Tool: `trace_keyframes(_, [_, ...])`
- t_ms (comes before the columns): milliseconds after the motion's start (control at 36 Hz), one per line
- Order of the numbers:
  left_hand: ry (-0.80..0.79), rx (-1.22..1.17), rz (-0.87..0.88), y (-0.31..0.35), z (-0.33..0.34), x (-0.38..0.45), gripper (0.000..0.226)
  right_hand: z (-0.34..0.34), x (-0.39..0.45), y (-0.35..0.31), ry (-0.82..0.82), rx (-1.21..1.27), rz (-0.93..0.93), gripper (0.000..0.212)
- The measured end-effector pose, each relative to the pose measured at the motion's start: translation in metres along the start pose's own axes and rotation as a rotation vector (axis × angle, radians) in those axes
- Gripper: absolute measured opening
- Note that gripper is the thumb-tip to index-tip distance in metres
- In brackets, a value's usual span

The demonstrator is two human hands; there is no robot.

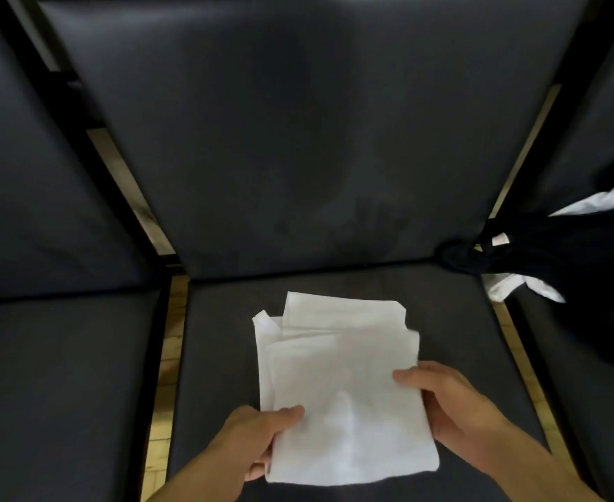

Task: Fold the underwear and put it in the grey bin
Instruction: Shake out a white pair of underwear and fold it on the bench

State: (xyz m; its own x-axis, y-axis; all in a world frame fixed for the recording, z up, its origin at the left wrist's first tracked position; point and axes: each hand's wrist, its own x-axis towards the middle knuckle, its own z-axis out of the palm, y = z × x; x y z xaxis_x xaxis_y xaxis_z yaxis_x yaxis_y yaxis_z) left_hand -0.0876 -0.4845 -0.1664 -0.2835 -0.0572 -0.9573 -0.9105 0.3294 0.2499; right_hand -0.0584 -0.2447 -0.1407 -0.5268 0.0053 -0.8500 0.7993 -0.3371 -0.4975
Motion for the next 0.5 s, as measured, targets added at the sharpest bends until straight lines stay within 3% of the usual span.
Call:
trace_keyframes(139, [-0.244,0.001,-0.094,-0.001,-0.011,0.001,0.055,-0.001,-0.006,-0.001,-0.235,-0.029,0.060,0.040])
trace_keyframes(278, [-0.403,0.076,-0.050,0.004,-0.020,-0.008,0.058,-0.008,-0.013,0.001,-0.356,0.008,0.054,0.052])
trace_keyframes(389, [-0.374,0.214,0.063,0.006,-0.021,-0.015,0.040,-0.009,-0.018,-0.004,-0.400,0.037,0.077,0.036])
trace_keyframes(500, [-0.426,0.273,0.132,0.009,-0.020,-0.015,0.049,-0.009,-0.018,-0.007,-0.406,0.037,0.082,0.034])
